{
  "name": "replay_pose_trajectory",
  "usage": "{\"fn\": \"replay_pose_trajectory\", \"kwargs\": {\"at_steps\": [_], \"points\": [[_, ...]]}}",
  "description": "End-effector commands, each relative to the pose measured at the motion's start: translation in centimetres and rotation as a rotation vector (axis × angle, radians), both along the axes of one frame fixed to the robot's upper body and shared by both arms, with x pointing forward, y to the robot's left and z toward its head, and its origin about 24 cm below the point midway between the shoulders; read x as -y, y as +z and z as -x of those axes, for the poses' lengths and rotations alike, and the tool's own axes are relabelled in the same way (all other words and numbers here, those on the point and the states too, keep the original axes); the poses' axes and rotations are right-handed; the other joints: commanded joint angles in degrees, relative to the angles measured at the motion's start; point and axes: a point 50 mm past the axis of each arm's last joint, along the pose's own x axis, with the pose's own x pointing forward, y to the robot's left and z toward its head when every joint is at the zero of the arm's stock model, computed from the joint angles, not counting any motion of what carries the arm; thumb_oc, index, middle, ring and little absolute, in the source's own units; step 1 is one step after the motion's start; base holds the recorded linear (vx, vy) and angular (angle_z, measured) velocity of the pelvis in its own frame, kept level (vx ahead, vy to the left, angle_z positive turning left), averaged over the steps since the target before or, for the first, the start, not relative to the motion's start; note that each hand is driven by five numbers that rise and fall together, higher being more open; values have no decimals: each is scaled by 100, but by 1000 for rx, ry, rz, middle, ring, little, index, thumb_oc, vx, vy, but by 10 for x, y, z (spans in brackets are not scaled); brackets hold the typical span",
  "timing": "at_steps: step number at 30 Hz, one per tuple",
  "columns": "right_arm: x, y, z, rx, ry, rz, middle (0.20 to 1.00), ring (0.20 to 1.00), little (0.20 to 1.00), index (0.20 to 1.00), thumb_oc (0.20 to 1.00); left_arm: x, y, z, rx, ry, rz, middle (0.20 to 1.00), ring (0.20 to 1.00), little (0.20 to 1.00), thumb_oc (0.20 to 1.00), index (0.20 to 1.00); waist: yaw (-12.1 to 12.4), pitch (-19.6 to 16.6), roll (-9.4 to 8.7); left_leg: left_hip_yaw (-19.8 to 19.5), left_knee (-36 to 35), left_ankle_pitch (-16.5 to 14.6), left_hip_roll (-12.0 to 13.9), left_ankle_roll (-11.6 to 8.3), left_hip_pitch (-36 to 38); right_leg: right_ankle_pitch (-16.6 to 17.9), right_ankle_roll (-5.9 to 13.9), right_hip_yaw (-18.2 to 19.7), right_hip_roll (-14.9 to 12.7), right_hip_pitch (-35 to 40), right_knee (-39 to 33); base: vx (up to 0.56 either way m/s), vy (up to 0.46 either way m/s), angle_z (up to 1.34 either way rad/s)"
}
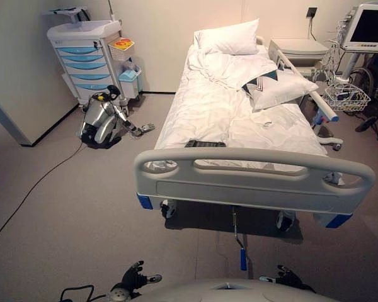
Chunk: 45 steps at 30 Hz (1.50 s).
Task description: Raise the hospital bed
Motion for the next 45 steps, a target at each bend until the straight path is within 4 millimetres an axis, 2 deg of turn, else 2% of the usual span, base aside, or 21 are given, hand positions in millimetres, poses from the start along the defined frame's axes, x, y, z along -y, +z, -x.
{"fn": "replay_pose_trajectory", "kwargs": {"at_steps": [1,17,21,22,23,25,26,27,28,29,30,34,35,36,37,38,39,45], "points": [[-13,2,-30,53,32,-22,1000,1000,1000,1000,1000,-5,9,-34,86,-6,-1,1000,1000,1000,1000,1000,44,320,-307,80,42,-379,-301,183,448,147,560,-115,-313,30,48,0,0,0],[-9,2,-29,38,44,-18,1000,1000,1000,1000,1000,-4,4,-23,24,36,14,1000,1000,1000,1000,1000,-3,371,-289,89,49,-389,-283,185,451,132,543,-109,-292,35,48,0,0,0],[-8,5,-37,72,34,-17,1000,1000,1000,1000,1000,-8,7,-30,64,87,17,1000,1000,1000,1000,1000,-19,467,-281,100,93,-391,-249,183,411,99,519,-88,-271,-49,162,-15,-6,0],[-7,9,-46,107,32,-10,1000,1000,1000,1000,1000,-9,13,-45,138,127,26,1000,1000,1000,1000,1000,-21,601,-268,108,172,-384,-219,189,310,40,502,-75,-258,-257,408,-54,-18,-1],[-7,9,-46,107,32,-10,1000,1000,1000,1000,1000,-9,13,-45,138,127,26,1000,1000,1000,1000,1000,-20,598,-268,108,175,-385,-219,189,304,38,502,-73,-258,-264,414,-83,-27,-3],[-6,12,-55,136,31,-6,1000,1000,1000,1000,1000,-11,21,-61,217,145,37,1000,1000,1000,1000,1000,0,713,-261,129,321,-409,-189,198,170,-23,489,-66,-241,-470,637,-59,-25,-6],[-5,15,-62,158,26,-3,1000,1000,1000,1000,1000,-10,27,-72,275,143,48,1000,1000,1000,1000,1000,14,780,-250,149,420,-423,-176,198,67,-55,484,-67,-236,-604,757,-138,-22,-11],[-4,22,-79,211,24,2,1000,1000,1000,1000,1000,-7,42,-95,391,127,68,1000,1000,1000,1000,1000,41,946,-229,168,581,-400,-169,192,-172,-59,522,-101,-253,-894,974,-177,-11,-12],[-4,26,-87,238,29,1,1000,1000,1000,1000,1000,-6,48,-104,432,116,75,1000,1000,1000,1000,1000,46,1015,-230,159,614,-378,-170,189,-295,-53,535,-88,-254,-1058,1067,-150,1,-18],[-4,26,-87,239,29,1,1000,1000,1000,1000,1000,-6,48,-105,433,116,75,1000,1000,1000,1000,1000,47,1005,-231,159,619,-379,-171,189,-310,-55,535,-86,-256,-1075,1076,-135,-3,-25],[-5,33,-103,290,22,-1,1000,1000,1000,1000,1000,-6,68,-126,556,106,102,1000,1000,1000,1000,1000,70,1134,-219,124,651,-312,-179,177,-526,-38,552,-95,-258,-1354,1193,-91,-7,-23],[-5,47,-127,381,23,-10,1000,1000,1000,1000,1000,-1,99,-152,726,67,149,1000,1000,1000,1000,1000,90,1391,-158,141,663,-210,-230,162,-899,42,589,-154,-339,-1717,1195,-100,13,-7],[-5,47,-127,381,24,-10,1000,1000,1000,1000,1000,-1,100,-152,726,67,149,1000,1000,1000,1000,1000,90,1383,-159,142,667,-211,-231,162,-911,42,589,-153,-340,-1728,1199,-117,39,-6],[-4,58,-143,440,42,-4,1000,1000,1000,1000,1000,4,124,-166,839,22,175,1000,1000,1000,1000,1000,99,1555,-114,159,733,-188,-265,154,-1142,96,600,-123,-374,-1945,1208,-112,41,-5],[-5,65,-153,472,45,-2,1000,1000,1000,1000,1000,5,137,-172,899,7,189,1000,1000,1000,1000,1000,110,1644,-88,159,789,-188,-280,157,-1278,124,607,-80,-383,-2065,1222,-112,41,0],[-5,65,-153,472,45,-2,1000,1000,1000,1000,1000,5,137,-172,900,7,188,1000,1000,1000,1000,1000,112,1638,-90,161,796,-191,-280,158,-1290,123,607,-76,-384,-2077,1227,-112,27,-4],[-5,78,-168,542,38,0,1000,1000,1000,1000,1000,13,166,-182,1027,-33,243,1000,1000,1000,1000,1000,126,1847,-58,155,938,-195,-327,162,-1567,146,608,-45,-401,-2319,1313,-98,-2,-8],[-16,110,-205,713,-1,-39,1000,1000,1000,1000,1000,36,237,-197,1300,-178,384,1000,1000,1000,1000,1000,98,2268,74,-26,1398,-184,-364,189,-2537,145,540,20,-487,-3299,1900,-120,-15,11]]}}
